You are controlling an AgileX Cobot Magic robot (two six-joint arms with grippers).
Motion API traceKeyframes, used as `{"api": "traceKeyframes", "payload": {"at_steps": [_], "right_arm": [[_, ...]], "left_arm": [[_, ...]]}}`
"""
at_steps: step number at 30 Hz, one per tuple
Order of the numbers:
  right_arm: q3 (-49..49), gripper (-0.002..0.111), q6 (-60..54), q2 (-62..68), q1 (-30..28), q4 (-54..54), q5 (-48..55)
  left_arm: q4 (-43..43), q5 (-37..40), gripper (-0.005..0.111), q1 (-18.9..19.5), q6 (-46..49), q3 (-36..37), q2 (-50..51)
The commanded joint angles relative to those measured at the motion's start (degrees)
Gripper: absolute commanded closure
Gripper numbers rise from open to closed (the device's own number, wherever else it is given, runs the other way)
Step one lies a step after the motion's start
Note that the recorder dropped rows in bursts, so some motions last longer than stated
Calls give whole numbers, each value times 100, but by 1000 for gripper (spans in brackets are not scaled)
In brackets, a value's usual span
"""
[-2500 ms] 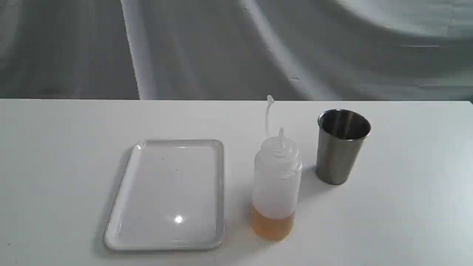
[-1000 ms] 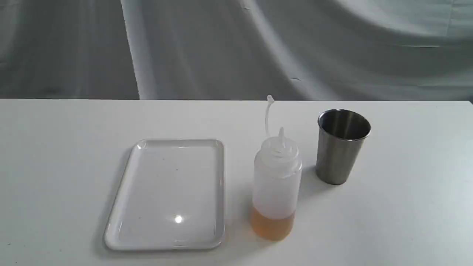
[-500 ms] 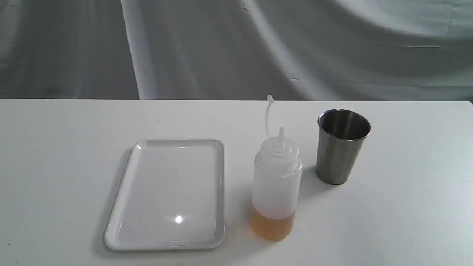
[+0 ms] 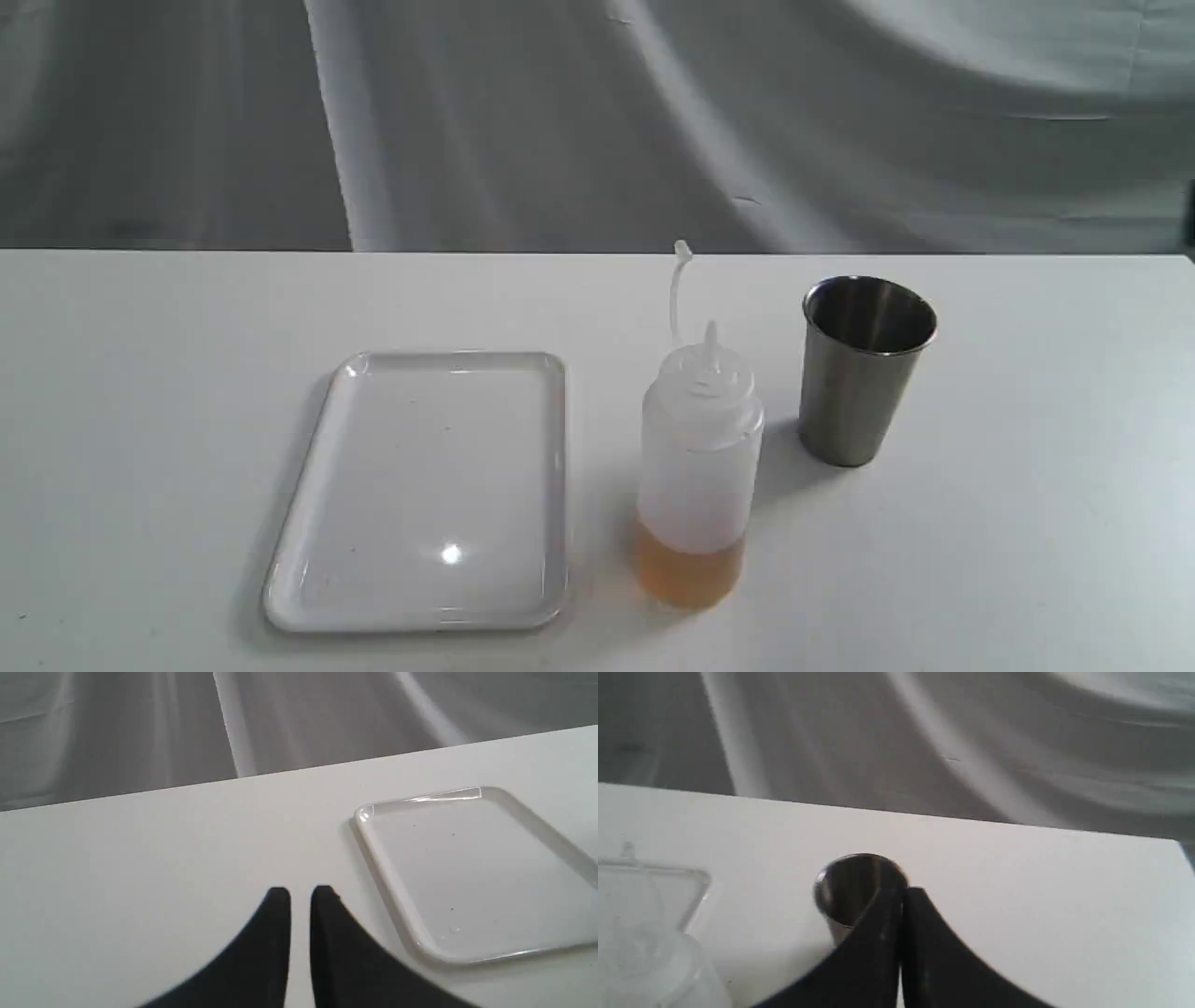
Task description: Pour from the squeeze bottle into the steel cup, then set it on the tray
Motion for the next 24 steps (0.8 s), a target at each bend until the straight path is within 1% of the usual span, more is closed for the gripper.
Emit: {"api": "traceKeyframes", "payload": {"at_steps": [1,4,8,13,15,19,24], "right_arm": [[-70,108,-139,555,700,41,-193],[-70,108,-139,967,1181,41,-222],[48,108,-120,1290,1579,142,-451],[941,108,-120,1301,1939,335,-1329],[1325,108,-120,1301,2059,488,-1665],[2092,108,-155,1365,2239,724,-2650],[2298,108,-171,1936,2239,998,-3203]], "left_arm": [[3,-37,98,-18,-10,25,-28],[3,-37,98,-18,-10,25,-28],[3,-37,98,-18,-10,25,-28],[3,-37,98,-18,-10,25,-28],[3,-37,98,-18,-10,25,-28],[3,-37,98,-18,-10,25,-28],[3,-37,98,-18,-10,25,-28]]}}
